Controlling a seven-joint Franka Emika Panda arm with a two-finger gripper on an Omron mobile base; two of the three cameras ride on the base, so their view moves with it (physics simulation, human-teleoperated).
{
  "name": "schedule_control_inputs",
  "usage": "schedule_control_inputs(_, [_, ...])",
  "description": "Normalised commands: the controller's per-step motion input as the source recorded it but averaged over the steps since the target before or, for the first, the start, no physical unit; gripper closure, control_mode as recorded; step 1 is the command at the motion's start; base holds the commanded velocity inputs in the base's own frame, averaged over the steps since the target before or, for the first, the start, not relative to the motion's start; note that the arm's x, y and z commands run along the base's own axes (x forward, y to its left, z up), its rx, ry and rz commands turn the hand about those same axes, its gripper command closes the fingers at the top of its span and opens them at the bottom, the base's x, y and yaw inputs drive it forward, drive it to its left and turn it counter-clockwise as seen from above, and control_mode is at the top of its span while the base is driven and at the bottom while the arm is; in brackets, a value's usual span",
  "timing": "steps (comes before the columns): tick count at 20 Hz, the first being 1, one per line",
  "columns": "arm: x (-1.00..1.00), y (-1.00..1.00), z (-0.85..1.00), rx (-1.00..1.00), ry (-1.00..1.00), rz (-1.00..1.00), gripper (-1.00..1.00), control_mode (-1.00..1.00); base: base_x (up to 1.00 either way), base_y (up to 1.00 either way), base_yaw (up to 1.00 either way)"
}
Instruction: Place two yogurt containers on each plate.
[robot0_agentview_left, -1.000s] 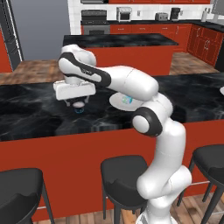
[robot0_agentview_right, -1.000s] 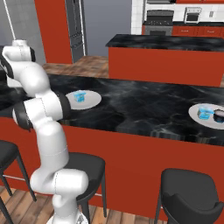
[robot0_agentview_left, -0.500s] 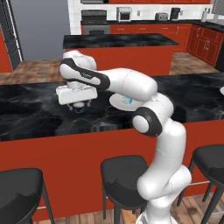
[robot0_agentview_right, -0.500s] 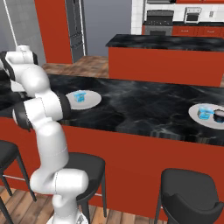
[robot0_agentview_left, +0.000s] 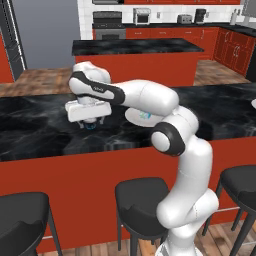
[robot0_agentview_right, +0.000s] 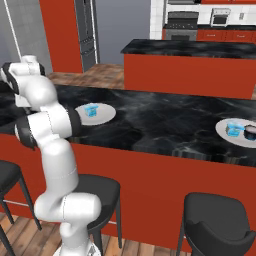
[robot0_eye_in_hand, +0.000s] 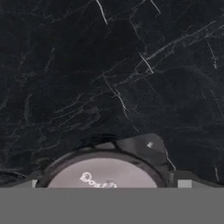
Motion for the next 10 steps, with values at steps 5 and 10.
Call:
schedule_control_inputs(5, [0.29, 0.00, -0.17, 0.00, -0.11, 0.03, 1.00, -1.00, 0.00, 0.00, 0.00])
schedule_control_inputs(10, [0.06, 0.06, -0.11, 0.00, -0.08, 0.05, 1.00, -1.00, 0.00, 0.00, 0.00])
